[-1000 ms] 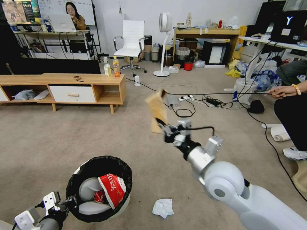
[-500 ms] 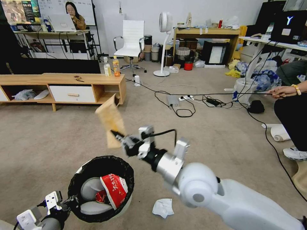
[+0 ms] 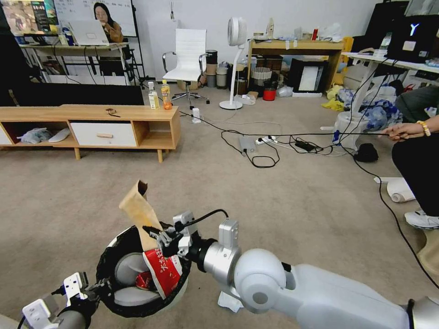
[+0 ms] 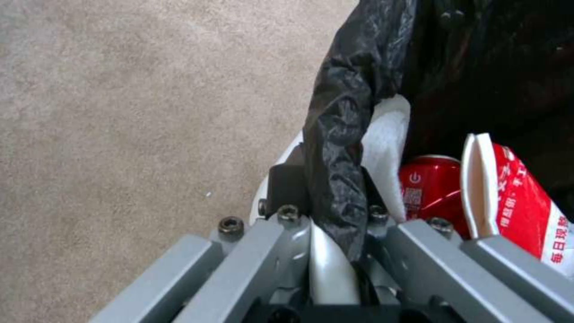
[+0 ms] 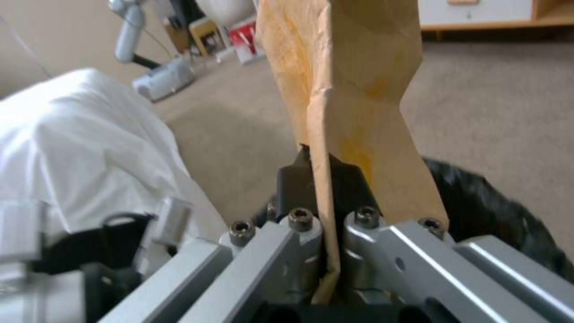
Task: Pick up the trash bin and place the garbage on the floor into it.
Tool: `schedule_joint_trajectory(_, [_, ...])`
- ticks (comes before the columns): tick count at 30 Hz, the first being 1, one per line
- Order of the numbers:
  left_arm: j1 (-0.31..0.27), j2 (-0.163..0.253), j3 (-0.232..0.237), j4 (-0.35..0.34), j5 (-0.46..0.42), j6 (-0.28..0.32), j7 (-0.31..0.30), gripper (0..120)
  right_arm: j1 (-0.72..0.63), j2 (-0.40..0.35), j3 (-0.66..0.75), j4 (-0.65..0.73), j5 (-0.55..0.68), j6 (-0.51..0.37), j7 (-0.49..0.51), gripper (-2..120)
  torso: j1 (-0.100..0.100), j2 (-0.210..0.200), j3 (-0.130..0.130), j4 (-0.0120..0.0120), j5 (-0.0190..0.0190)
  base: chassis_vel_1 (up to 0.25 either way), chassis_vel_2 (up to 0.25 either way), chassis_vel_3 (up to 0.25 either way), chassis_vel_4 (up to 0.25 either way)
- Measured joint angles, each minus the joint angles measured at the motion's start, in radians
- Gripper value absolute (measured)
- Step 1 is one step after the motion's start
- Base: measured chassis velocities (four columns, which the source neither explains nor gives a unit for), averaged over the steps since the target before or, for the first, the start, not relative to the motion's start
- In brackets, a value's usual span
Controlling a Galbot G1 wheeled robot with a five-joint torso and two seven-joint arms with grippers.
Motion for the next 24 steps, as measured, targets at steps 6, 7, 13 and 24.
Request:
schedule_joint_trajectory(6, [-0.001, 0.0, 0.001, 0.0, -0.001, 0.0, 0.0, 3, 0.003, 0.015, -0.029, -0.036, -0.025, -0.023, 0.026, 0, 0.0, 0.0, 0.0, 0.0001, 0.0, 0.0, 0.0, 0.0, 0.0])
schedule_joint_trajectory(7, [-0.001, 0.0, 0.001, 0.0, -0.001, 0.0, 0.0, 3, 0.003, 0.015, -0.029, -0.036, -0.025, -0.023, 0.026, 0, 0.0, 0.0, 0.0, 0.0001, 0.0, 0.0, 0.0, 0.0, 0.0])
schedule_joint_trajectory(13, [-0.001, 0.0, 0.001, -0.002, -0.002, 0.0, 0.0, 3, -0.004, 0.027, -0.055, -0.08, -0.063, -0.035, 0.041, 0, 0.0, 0.0, 0.0, 0.0, 0.0, 0.0, 0.0, 0.0, 0.0])
schedule_joint_trajectory(24, [-0.009, 0.0, 0.002, 0.003, -0.005, 0.0, 0.0, 3, -0.037, 0.049, -0.077, -0.122, -0.1, -0.038, 0.046, 0, 0.0, 0.0, 0.0, 0.0, 0.0, 0.0, 0.0, 0.0, 0.0])
